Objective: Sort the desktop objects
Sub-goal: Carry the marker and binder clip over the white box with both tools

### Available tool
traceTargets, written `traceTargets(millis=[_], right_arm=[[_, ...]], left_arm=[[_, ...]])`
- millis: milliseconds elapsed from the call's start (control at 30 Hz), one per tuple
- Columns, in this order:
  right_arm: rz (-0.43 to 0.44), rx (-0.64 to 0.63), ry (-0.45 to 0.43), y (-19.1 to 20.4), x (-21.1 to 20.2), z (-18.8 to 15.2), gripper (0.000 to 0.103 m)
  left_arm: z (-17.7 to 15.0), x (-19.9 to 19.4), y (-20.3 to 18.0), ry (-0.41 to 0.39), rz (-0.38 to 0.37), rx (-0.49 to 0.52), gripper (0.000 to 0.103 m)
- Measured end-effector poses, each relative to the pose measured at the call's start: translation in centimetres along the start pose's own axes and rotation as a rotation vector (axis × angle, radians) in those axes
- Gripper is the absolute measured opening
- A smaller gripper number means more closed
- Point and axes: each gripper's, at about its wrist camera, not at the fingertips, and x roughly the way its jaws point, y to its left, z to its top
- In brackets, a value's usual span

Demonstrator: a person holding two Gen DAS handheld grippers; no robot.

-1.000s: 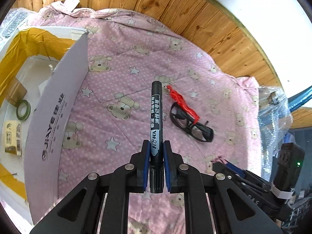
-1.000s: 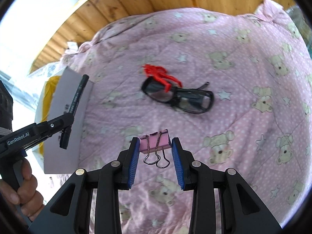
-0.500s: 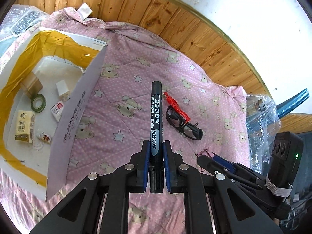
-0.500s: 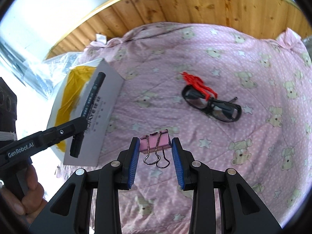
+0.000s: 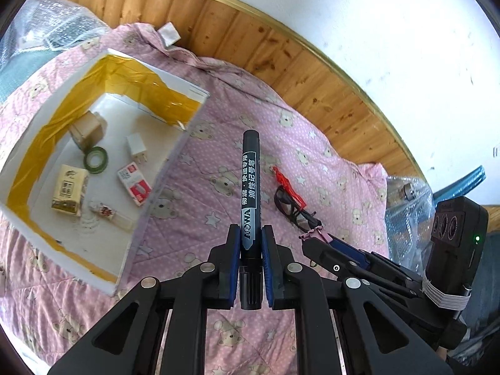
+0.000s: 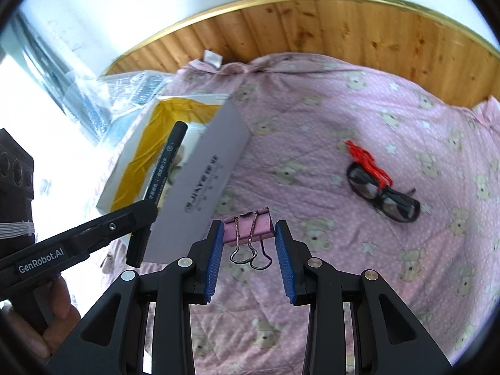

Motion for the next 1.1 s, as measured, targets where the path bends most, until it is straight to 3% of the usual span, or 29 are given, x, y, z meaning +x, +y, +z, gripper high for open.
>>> traceTargets(millis=[500,1100], right_arm=[[0.053,-0.099,0.007,6.8,1.5,1.2,0.035],[0.082,-0.156,0.005,12.6,4.3,4.5,0.035]], left_arm=[[0.5,-3.8,5.1,-0.061,0.019,-0.074,0.014],[3.8,-4.3,10.6,-0.065,0.049,-0.109,0.014]])
